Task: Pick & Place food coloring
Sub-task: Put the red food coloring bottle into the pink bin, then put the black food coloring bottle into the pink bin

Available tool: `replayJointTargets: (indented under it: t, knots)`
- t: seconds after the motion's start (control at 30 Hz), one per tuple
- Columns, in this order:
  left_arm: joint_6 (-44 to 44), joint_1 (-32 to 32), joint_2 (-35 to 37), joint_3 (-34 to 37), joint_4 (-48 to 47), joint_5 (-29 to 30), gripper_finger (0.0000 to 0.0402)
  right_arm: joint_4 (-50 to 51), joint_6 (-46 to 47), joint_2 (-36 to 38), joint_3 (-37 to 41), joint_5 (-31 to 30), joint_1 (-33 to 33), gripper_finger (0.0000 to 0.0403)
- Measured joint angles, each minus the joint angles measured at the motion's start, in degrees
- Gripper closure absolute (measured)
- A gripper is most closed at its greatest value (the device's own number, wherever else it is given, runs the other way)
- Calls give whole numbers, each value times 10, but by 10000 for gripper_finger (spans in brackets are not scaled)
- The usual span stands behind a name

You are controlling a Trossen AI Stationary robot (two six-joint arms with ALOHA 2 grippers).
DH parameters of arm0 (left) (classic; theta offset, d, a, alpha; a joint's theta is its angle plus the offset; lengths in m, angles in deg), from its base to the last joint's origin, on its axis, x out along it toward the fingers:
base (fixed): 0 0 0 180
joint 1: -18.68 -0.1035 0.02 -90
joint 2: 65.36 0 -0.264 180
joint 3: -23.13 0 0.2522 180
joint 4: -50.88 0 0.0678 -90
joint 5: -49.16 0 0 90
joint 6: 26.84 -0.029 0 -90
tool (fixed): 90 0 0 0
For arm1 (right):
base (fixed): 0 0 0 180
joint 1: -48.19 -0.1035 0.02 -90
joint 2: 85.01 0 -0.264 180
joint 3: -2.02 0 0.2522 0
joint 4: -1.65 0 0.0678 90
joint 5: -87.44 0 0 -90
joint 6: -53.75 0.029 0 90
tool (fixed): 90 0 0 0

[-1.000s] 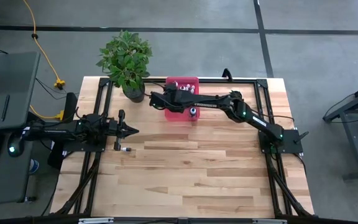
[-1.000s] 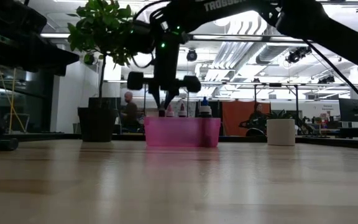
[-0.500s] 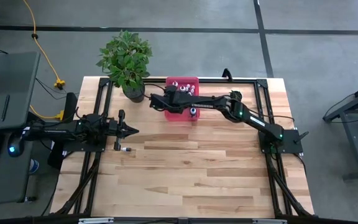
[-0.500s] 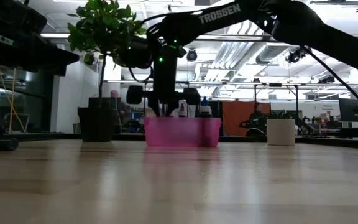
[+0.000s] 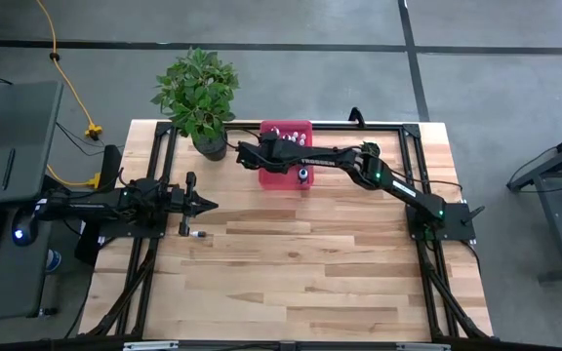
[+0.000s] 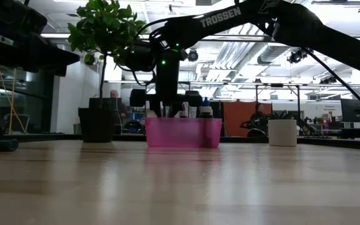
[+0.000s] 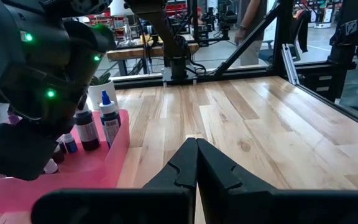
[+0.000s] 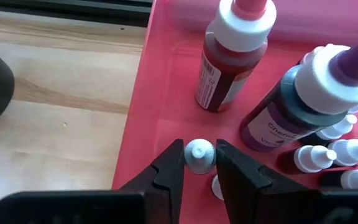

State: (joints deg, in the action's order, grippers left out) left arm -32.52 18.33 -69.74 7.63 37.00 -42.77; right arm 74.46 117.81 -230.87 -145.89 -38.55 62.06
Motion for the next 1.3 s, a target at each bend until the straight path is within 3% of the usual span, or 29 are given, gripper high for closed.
replayJointTargets:
  t: [0.57,0.93,1.3]
  knots:
    - [0,0,0,0,0,0,401,-6,-30,0,0,27,1,305]
    - [0,0,0,0,0,0,401,-4,-87,2,0,81,-1,304]
    - [0,0,0,0,0,0,401,13,-157,79,0,61,-11,304]
